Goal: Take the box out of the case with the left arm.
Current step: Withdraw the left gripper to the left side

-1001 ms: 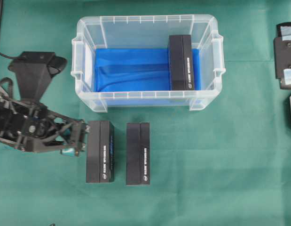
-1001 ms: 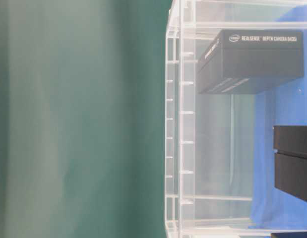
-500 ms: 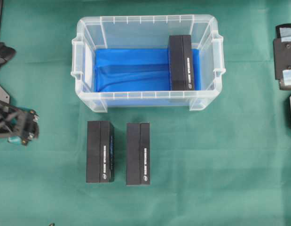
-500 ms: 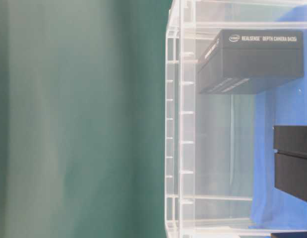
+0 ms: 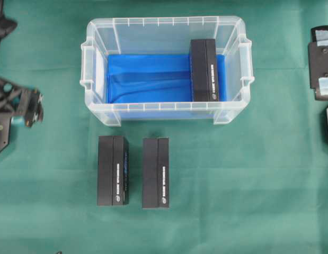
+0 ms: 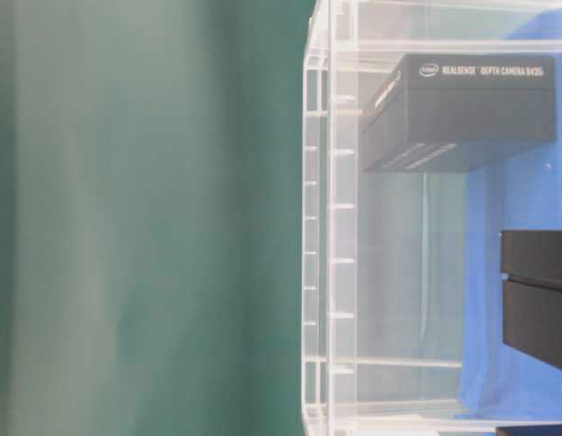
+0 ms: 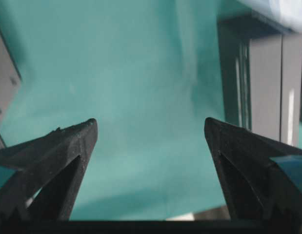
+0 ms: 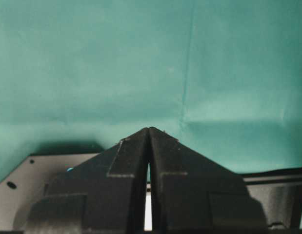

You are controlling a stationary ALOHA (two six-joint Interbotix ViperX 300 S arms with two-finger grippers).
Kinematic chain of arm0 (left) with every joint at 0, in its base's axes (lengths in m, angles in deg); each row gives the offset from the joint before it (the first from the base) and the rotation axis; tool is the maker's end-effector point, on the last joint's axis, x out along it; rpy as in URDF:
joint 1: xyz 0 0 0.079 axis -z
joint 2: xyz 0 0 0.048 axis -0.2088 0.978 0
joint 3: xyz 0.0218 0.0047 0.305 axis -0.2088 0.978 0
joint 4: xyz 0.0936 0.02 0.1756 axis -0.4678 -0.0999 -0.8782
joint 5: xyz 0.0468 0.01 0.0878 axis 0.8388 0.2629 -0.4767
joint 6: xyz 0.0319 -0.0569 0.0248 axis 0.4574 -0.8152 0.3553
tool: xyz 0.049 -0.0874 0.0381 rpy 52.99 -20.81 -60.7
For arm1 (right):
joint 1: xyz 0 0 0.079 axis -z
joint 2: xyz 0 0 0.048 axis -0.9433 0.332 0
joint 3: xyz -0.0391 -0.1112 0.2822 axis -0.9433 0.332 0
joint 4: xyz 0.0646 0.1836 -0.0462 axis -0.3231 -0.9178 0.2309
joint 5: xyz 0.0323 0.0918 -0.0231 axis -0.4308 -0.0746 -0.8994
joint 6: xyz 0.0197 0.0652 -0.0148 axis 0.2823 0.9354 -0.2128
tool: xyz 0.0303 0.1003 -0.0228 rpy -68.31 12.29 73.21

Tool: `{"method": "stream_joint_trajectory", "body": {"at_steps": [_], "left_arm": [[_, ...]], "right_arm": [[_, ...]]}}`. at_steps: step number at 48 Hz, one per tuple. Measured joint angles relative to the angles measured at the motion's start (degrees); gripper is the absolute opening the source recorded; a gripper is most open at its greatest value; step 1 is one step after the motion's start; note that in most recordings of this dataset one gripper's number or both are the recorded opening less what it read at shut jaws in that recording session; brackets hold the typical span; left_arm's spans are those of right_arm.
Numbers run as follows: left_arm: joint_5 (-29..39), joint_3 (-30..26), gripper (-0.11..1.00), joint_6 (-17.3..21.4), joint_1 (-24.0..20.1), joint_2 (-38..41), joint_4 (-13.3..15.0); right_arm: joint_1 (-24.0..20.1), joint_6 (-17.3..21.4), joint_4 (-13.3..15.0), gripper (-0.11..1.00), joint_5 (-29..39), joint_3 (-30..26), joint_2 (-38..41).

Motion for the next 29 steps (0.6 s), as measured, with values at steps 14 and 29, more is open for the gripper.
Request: {"method": "stream_joint_trajectory", "body": {"at_steps": [14,29], "left_arm": [[0.18,0.00,0.96,15.91,-16.70,0.00,1.05],[0.26,-0.44,0.96,20.83,-22.41,1.23,1.76]], "right_arm": [[0.00,0.09,0.00,0.00,0.09,0.97,0.00],[0.00,0.09,0.00,0.00,0.09,1.05,-0.18]]}}
